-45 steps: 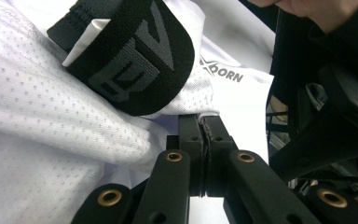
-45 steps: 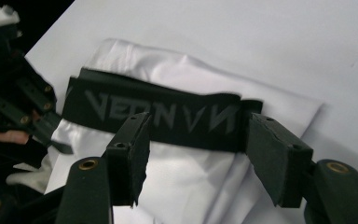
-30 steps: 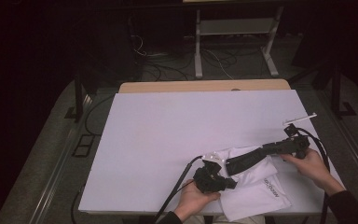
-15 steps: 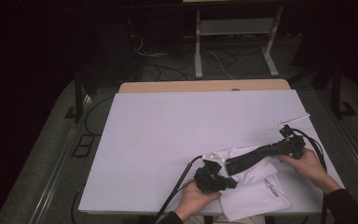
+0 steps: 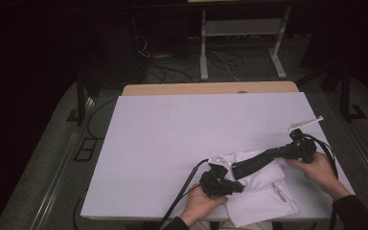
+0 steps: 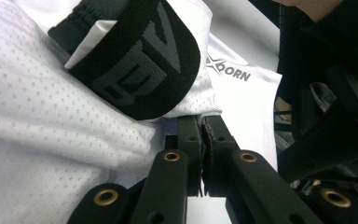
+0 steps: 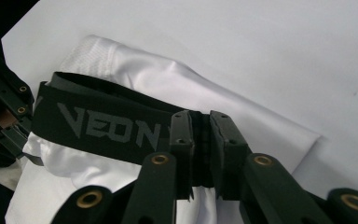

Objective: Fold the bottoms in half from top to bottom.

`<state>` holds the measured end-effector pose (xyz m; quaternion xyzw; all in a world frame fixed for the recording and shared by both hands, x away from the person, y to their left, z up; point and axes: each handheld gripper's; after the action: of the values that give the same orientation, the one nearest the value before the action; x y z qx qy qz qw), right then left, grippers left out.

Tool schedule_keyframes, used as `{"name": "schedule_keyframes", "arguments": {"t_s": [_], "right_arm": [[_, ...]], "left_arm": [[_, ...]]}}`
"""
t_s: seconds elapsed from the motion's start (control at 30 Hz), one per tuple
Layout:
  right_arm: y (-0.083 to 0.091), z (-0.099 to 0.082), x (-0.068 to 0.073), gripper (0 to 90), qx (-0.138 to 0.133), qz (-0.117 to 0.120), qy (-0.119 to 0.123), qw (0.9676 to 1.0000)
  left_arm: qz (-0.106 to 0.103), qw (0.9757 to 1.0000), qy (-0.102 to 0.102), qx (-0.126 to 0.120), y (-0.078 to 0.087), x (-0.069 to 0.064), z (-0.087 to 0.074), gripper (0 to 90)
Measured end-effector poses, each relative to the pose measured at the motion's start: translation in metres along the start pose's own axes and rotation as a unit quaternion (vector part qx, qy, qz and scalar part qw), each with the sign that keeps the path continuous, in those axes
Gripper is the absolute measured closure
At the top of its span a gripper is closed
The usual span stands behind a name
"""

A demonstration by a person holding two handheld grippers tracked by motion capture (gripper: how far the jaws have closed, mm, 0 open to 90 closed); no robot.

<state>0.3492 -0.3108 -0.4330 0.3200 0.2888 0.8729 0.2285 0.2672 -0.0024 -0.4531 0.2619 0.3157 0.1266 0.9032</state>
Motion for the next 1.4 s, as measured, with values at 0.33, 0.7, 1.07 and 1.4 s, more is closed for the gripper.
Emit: {"name": "schedule_keyframes", "arguments": {"t_s": [0.33,0.7,1.07,1.4], "right_arm": [[0.011,-0.001,0.006,81.1,-0.019,0.007,0.008,0.9998],[0.015,-0.002,0.009,81.3,-0.027,0.007,0.012,0.9995],[0.017,-0.003,0.011,81.4,-0.031,0.009,0.014,0.9994],[0.023,-0.007,0.017,81.4,-0.028,0.036,0.023,0.9987]], "left_arm": [[0.033,0.9991,-0.028,-0.002,0.006,-0.007,0.004,69.9],[0.051,0.9976,-0.045,-0.006,0.017,-0.01,0.011,53.1],[0.056,0.9976,-0.027,-0.029,0.03,-0.006,0.017,45.0],[0.057,0.9971,-0.016,-0.048,0.038,0.002,0.02,40.9]]}}
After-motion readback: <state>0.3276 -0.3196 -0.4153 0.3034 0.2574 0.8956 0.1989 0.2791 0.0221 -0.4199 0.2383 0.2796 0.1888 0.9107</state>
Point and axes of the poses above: each handheld gripper's, and its own axes: y roughly backward along the jaws, z roughly out of its top, x roughly to its left, and after that the axes turned 2 degrees about y, right-handed
